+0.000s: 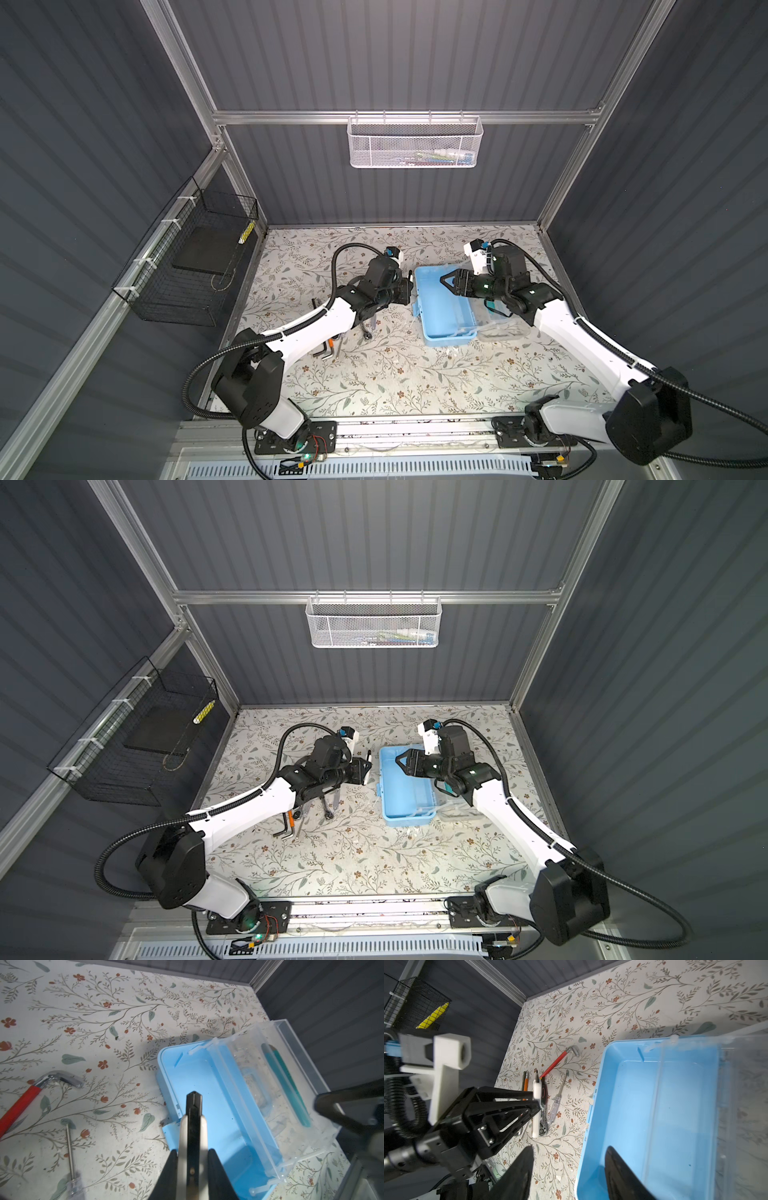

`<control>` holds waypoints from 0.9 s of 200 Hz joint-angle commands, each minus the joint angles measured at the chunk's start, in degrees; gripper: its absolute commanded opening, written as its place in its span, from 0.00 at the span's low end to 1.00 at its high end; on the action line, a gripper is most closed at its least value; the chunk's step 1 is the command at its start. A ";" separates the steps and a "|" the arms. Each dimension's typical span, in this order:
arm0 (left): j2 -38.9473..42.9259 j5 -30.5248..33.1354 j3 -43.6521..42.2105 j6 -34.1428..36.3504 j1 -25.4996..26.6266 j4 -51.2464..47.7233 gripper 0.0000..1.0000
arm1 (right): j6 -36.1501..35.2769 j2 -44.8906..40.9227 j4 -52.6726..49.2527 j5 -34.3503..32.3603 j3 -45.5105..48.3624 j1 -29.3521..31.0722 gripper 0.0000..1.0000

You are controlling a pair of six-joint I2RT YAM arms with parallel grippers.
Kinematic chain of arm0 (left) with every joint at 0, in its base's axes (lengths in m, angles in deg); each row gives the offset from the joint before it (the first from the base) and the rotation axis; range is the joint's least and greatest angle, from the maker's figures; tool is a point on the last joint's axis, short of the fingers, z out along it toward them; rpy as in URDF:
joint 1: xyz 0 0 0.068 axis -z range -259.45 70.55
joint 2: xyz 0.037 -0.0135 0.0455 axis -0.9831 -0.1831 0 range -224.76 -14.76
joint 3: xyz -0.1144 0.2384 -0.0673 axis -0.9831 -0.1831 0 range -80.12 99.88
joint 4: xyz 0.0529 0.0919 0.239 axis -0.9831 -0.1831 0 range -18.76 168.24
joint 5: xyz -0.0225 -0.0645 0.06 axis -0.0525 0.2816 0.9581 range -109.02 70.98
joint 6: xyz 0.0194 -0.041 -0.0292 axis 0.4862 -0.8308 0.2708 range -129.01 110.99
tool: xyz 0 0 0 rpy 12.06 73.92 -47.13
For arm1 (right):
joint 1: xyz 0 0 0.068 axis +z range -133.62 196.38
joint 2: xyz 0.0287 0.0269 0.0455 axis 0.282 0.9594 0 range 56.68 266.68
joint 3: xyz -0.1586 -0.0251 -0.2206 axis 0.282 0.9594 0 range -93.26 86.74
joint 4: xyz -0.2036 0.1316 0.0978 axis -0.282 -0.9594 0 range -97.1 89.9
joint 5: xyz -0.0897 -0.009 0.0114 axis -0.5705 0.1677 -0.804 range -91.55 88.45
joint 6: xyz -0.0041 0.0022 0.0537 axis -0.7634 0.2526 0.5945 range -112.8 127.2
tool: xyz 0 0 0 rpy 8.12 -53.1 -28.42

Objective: Pack the tool kit
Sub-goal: 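Carry the white knife toward the right gripper while the right gripper moves to meet it, then grasp the white knife with the right gripper while the left gripper releases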

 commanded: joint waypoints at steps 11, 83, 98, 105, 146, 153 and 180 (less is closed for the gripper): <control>1.58 -4.67 -1.22 -0.21 1.03 5.31 0.13 | 1.19 1.91 2.48 1.34 -2.36 1.42 0.55; -0.04 -9.06 0.28 -0.31 1.53 5.90 0.13 | 1.77 4.28 5.08 2.02 -3.91 4.49 0.56; -0.03 -9.44 0.32 -0.56 1.48 6.38 0.13 | 1.84 4.70 4.92 2.13 -4.07 4.73 0.55; 0.07 -9.65 0.36 -0.59 1.52 6.58 0.13 | 1.80 5.02 4.82 2.20 -4.17 4.84 0.55; 0.05 -11.63 0.50 -0.57 1.66 7.48 0.14 | 2.27 6.92 5.23 2.18 -4.87 5.42 0.52; 0.05 -11.87 0.37 -0.51 1.71 7.58 0.13 | 2.41 7.09 5.52 2.23 -5.01 5.52 0.51; 0.10 -12.40 0.19 -0.53 1.74 7.93 0.14 | 2.64 7.82 5.87 2.22 -5.75 5.98 0.49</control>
